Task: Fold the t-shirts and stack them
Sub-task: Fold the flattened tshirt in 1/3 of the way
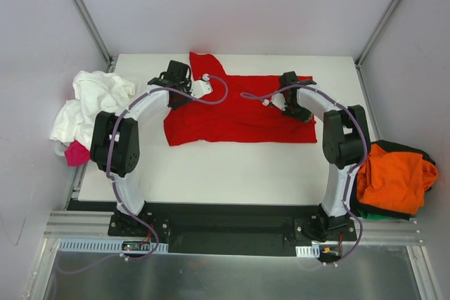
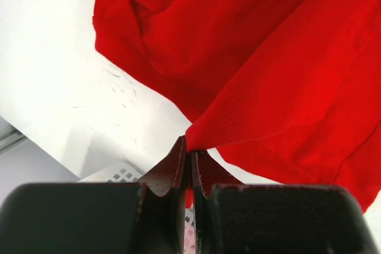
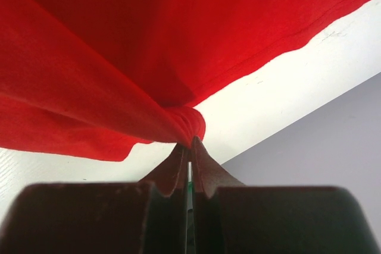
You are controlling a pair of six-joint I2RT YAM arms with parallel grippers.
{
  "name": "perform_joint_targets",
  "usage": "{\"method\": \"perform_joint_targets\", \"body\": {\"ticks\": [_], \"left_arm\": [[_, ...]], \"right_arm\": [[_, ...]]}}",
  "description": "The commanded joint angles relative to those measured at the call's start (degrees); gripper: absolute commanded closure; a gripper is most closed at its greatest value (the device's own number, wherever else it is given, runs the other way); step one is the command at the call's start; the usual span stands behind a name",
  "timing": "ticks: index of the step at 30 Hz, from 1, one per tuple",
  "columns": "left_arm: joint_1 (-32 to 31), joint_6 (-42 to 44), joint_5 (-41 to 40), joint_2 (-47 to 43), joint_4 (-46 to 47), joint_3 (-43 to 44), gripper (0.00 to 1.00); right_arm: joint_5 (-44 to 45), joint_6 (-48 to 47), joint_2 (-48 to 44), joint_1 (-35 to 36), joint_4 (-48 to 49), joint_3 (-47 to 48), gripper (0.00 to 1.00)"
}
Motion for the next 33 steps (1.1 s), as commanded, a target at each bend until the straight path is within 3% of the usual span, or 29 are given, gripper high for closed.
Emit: {"method": "perform_joint_targets", "body": {"ticks": [1, 9, 11, 15, 17, 20, 21, 27, 33], "left_arm": [[0.4, 0.5, 0.4, 1.0, 0.4, 2.7, 1.00], [0.4, 0.0, -0.9, 2.8, 0.8, 5.4, 0.94], [0.4, -0.4, -1.0, 3.8, 0.8, 6.8, 0.87], [0.4, -0.6, -2.0, 6.0, 0.9, 9.1, 0.67], [0.4, -0.5, -2.4, 6.8, 1.1, 9.8, 0.47], [0.4, -0.9, -2.5, 7.2, 1.7, 9.9, 0.34], [0.4, -1.1, -2.7, 7.1, 2.1, 9.9, 0.26], [0.3, -2.6, -1.4, 4.0, 2.5, 8.1, 0.23], [-2.0, -3.4, 0.1, -4.4, 2.5, -0.1, 0.19]], "right_arm": [[1.2, -0.1, 0.1, -0.3, -0.1, 2.9, 0.95], [1.5, 0.3, 0.3, -0.3, 0.4, 3.4, 0.80], [1.6, 0.5, 0.3, -0.2, 0.7, 3.3, 0.74], [1.7, 0.9, 0.1, -0.2, 1.1, 3.2, 0.69], [1.7, 1.0, -0.1, -0.2, 1.4, 3.1, 0.68], [1.6, 1.2, -0.5, -0.2, 1.5, 2.7, 0.68], [1.6, 1.3, -0.7, -0.2, 1.5, 2.5, 0.68], [1.5, 1.9, -2.5, -0.1, 2.2, 1.6, 0.67], [1.2, 3.0, -6.0, 0.8, 2.8, -0.7, 0.65]]}}
